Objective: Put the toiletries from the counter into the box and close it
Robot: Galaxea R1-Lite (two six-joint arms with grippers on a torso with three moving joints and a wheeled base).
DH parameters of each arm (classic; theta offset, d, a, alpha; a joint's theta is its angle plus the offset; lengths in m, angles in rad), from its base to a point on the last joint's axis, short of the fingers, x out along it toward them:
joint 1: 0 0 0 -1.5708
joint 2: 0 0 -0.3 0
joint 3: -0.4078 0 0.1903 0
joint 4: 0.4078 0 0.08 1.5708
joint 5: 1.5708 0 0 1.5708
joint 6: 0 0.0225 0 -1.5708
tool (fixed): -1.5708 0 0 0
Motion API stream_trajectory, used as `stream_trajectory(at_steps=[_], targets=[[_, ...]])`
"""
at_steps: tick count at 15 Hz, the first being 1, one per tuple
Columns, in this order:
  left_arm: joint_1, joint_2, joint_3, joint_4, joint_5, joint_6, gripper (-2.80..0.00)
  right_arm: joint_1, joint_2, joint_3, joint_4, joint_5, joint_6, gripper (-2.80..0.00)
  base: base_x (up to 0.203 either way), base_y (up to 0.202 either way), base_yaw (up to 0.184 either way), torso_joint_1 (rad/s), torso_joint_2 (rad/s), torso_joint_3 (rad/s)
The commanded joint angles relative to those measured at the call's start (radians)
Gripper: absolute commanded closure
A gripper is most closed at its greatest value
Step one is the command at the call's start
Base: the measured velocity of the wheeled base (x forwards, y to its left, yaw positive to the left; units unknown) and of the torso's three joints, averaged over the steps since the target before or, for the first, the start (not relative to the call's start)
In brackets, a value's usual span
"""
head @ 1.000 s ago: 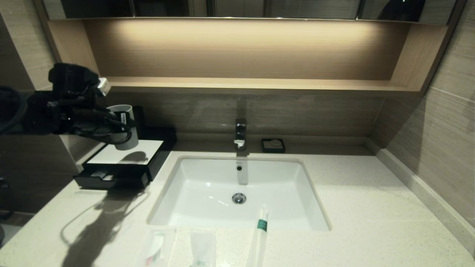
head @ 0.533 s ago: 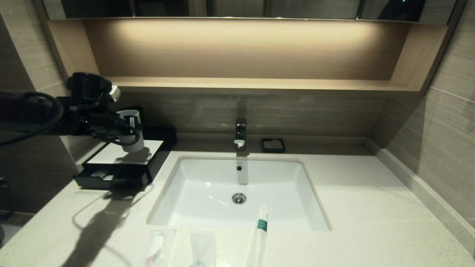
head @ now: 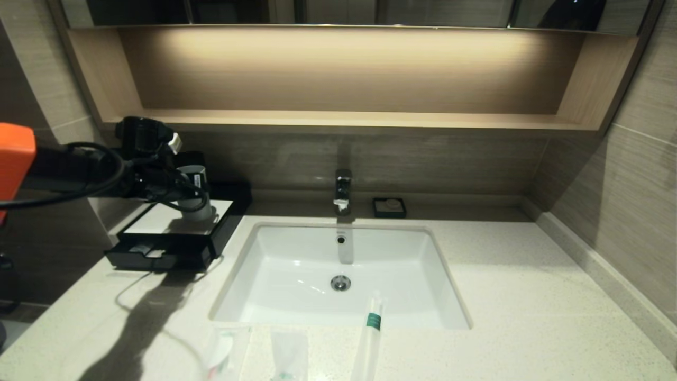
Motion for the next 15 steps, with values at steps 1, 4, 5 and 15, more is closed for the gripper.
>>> stream_trajectory(at_steps=[1,4,5,15], targets=[[0.001,0.023,-0.018,-0.001,0.001,0.000,0.00,0.000,0.001,0.000,-0.001,0.001,0.000,0.00,0.000,0.000,0.000,0.000,0.00,0.000],[0.001,0.045,-0.055,0.001,0.001,0.000,0.00,0.000,0.001,0.000,-0.001,0.001,0.000,0.00,0.000,0.000,0.000,0.000,0.00,0.000],[0.001,0.051,-0.060,0.001,0.001,0.000,0.00,0.000,0.001,0.000,-0.001,0.001,0.000,0.00,0.000,0.000,0.000,0.000,0.00,0.000],[0.001,0.088,-0.119,0.003,0.007,0.003,0.00,0.000,0.001,0.000,0.000,0.001,0.000,0.00,0.000,0.000,0.000,0.000,0.00,0.000]])
